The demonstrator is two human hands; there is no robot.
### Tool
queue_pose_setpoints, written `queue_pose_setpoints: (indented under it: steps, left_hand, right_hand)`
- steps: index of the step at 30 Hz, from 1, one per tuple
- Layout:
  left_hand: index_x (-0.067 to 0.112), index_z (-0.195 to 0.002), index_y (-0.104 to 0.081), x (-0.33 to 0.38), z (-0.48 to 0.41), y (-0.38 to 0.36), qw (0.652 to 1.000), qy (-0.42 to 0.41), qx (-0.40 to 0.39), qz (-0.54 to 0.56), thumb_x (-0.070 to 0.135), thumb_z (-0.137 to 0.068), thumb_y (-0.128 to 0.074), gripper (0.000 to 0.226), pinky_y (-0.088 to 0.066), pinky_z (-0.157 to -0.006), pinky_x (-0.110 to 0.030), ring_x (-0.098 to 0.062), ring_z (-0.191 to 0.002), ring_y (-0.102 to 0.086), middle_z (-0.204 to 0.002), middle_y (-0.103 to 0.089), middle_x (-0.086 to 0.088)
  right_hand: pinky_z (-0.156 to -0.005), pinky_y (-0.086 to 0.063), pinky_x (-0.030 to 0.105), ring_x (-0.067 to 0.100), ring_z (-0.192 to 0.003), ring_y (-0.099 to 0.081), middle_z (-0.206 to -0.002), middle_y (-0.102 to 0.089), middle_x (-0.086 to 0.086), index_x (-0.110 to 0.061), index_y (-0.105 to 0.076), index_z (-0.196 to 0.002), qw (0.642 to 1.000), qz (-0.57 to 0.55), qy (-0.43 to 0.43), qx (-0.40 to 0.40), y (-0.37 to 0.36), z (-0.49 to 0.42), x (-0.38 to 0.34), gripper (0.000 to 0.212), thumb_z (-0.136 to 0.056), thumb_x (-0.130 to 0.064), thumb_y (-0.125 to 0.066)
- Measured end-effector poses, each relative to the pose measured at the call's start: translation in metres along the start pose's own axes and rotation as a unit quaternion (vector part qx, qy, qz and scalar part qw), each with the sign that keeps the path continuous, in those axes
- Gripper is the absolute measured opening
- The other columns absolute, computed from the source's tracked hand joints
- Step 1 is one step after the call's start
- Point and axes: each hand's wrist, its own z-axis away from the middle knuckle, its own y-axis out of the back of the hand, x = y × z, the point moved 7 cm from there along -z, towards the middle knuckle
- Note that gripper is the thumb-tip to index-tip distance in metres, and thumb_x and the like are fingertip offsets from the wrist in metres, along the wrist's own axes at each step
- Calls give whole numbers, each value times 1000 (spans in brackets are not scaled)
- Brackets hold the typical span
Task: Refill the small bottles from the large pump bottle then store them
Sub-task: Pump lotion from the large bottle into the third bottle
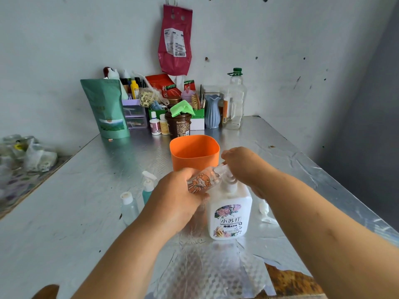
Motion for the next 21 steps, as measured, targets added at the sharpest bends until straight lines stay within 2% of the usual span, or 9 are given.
queue_pose_setpoints:
  steps: [7,15,21]
  left_hand:
    - [32,-109,-67,-1,2,-2,1000,8,-10,-11,26,-81,-77,31,-54,-78,-30,-6,-86,-66,-93,-72,14]
    - [30,-105,-67,6,1,1,1000,1,-3,-20,24,-80,-78,29,-55,-80,-36,-7,-83,-67,-90,-73,12]
    - [31,-102,-68,2,-1,1,1000,2,-1,-8,23,-79,-79,27,-56,-78,-36,-4,-79,-68,-86,-73,12]
  right_hand:
    - [-96,-46,43,39,-115,-54,-123,-55,28,7,-53,-122,1000,4,-1,-11,-6,1,2,34,-100,-6,-31]
    - [-91,-47,42,41,-113,-54,-122,-56,29,8,-55,-118,1000,5,12,9,7,5,-5,38,-101,-14,-30]
    - [-94,-46,42,40,-114,-54,-122,-56,28,7,-55,-119,1000,3,2,5,4,3,-4,36,-100,-11,-31]
